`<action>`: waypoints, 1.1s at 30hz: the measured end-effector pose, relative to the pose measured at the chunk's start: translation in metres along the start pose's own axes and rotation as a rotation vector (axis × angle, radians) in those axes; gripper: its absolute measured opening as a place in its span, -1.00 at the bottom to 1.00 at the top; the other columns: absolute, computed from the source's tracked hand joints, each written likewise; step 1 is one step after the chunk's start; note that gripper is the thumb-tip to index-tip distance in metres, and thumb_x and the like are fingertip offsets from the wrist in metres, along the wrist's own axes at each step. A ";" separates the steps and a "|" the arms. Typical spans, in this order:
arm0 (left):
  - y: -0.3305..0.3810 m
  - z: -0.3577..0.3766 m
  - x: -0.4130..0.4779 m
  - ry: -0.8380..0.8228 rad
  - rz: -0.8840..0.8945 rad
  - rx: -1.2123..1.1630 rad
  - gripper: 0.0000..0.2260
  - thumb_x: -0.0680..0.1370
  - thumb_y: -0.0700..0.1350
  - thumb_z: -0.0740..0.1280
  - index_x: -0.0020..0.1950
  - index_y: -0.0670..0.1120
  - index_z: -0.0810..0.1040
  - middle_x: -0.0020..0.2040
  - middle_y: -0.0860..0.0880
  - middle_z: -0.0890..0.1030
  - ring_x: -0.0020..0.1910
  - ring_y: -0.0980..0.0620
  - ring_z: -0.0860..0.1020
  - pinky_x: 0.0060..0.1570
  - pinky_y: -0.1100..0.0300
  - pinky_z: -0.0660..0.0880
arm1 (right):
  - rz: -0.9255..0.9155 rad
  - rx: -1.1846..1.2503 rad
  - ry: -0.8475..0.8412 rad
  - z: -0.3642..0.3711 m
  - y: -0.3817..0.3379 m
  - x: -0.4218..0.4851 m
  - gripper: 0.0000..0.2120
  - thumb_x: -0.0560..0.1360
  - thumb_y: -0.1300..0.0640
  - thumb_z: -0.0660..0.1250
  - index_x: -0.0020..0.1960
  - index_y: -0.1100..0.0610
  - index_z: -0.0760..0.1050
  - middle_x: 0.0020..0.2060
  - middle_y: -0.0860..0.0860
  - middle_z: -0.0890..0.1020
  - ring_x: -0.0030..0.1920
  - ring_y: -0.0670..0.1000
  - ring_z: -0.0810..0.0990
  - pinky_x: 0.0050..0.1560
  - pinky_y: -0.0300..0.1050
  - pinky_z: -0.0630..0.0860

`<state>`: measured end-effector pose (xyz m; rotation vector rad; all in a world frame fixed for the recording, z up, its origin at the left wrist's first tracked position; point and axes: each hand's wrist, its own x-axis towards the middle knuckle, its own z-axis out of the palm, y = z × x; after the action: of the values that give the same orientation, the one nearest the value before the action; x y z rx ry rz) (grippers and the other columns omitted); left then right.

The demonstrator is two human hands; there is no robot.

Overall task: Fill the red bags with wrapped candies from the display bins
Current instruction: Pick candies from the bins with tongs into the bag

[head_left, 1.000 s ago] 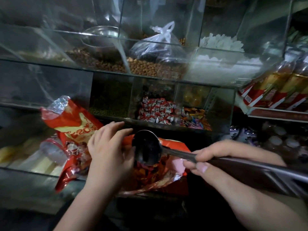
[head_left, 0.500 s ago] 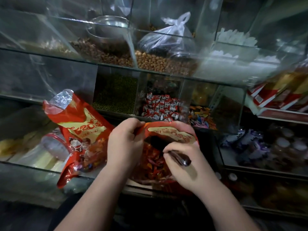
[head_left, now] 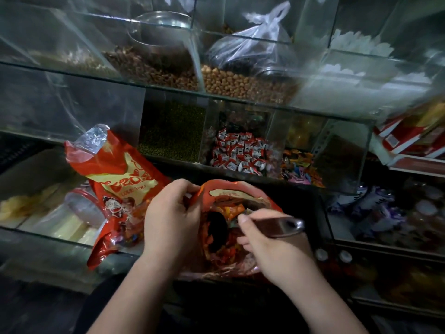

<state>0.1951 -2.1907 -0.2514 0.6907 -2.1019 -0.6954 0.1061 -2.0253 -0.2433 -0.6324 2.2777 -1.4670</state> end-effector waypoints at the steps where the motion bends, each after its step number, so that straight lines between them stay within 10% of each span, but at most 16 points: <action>1: 0.000 0.000 0.000 0.001 -0.005 0.001 -0.92 0.52 -0.12 0.44 -0.15 -0.06 0.58 -0.25 0.07 0.58 -0.25 0.08 0.54 -0.28 0.02 0.51 | 0.004 -0.051 -0.026 0.003 0.001 0.000 -0.90 0.55 -0.13 0.41 -0.12 -0.19 0.65 -0.31 -0.11 0.75 -0.25 -0.11 0.75 -0.06 0.06 0.71; 17: 0.012 -0.011 -0.002 -0.040 0.021 -0.002 -0.93 0.52 -0.09 0.47 -0.14 -0.01 0.60 -0.21 0.13 0.59 -0.20 0.15 0.56 -0.25 0.03 0.55 | 0.314 0.632 0.154 -0.037 0.001 -0.003 -0.74 0.54 0.04 0.47 0.05 0.24 0.60 -0.23 0.27 0.75 -0.21 0.31 0.77 -0.35 -0.05 0.69; 26: 0.032 -0.017 -0.023 0.157 0.261 -0.043 -0.93 0.48 -0.27 0.41 -0.05 -0.19 0.62 0.00 -0.05 0.58 0.05 -0.01 0.53 0.12 0.18 0.41 | 0.278 0.747 0.140 -0.062 -0.002 -0.012 -0.74 0.34 0.01 0.51 -0.15 0.21 0.63 -0.22 0.32 0.74 -0.18 0.35 0.76 -0.34 -0.04 0.69; 33: 0.047 0.010 -0.052 -0.194 0.212 -0.084 -0.84 0.44 -0.15 0.36 -0.02 -0.06 0.68 0.02 0.08 0.62 0.08 0.12 0.57 0.11 0.09 0.53 | 0.163 0.692 0.102 -0.094 -0.012 -0.026 -0.90 0.22 0.26 0.53 -0.28 0.12 0.71 -0.18 0.39 0.72 -0.14 0.33 0.77 -0.26 -0.07 0.70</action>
<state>0.2039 -2.1204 -0.2516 0.3594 -2.2664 -0.7513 0.0808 -1.9447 -0.1937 -0.1605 1.6526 -2.0628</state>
